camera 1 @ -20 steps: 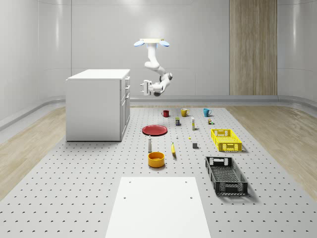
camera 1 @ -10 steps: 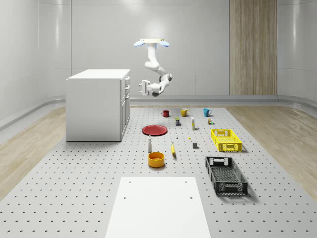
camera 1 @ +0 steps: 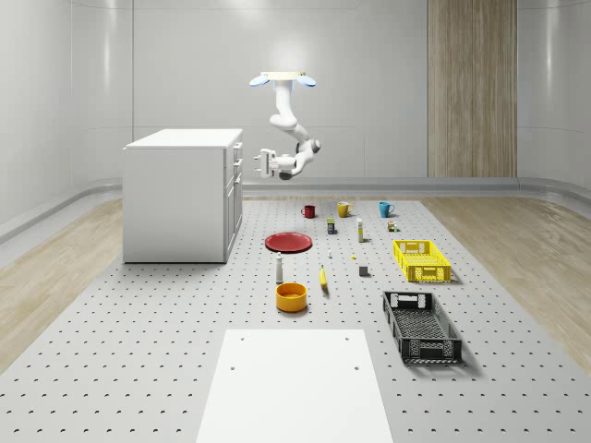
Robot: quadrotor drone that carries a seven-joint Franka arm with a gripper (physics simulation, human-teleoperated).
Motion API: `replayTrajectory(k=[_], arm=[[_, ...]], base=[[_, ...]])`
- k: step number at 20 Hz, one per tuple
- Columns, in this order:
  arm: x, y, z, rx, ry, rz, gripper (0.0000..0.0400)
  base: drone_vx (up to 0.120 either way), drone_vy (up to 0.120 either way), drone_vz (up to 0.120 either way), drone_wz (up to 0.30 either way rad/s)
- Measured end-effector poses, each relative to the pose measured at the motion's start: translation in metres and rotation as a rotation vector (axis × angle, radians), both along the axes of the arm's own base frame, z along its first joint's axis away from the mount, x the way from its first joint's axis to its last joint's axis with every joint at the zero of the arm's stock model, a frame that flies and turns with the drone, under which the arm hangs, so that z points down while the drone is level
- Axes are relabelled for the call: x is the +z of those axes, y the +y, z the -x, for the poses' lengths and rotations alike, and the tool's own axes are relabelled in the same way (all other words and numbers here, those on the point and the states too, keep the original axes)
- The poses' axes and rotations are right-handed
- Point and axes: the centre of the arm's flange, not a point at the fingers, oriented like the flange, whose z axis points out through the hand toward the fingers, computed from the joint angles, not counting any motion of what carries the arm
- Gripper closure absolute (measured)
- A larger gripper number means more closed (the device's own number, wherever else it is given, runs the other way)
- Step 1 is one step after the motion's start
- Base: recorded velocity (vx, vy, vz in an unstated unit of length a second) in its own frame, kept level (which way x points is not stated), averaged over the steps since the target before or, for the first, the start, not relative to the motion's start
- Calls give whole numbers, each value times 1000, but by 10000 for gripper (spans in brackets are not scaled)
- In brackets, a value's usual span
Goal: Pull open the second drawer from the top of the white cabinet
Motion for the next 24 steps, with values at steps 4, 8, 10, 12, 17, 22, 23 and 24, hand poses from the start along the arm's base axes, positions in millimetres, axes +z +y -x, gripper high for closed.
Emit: replayTrajectory(k=[4,8,10,12,17,22,23,24], arm=[[0,17,-3,0,0,0,100],[0,25,-16,0,0,0,100],[0,29,-22,0,0,0,100],[0,34,-26,0,0,0,100],[0,50,-31,0,0,0,100],[0,66,-33,1,0,-1,100],[0,70,-33,1,0,-1,100],[0,73,-33,1,0,-1,100]], base=[[0,0,0,0],[0,0,0,0],[0,0,0,0],[0,0,0,0],[0,0,0,0],[0,0,0,0],[0,0,0,0],[0,0,0,0]])
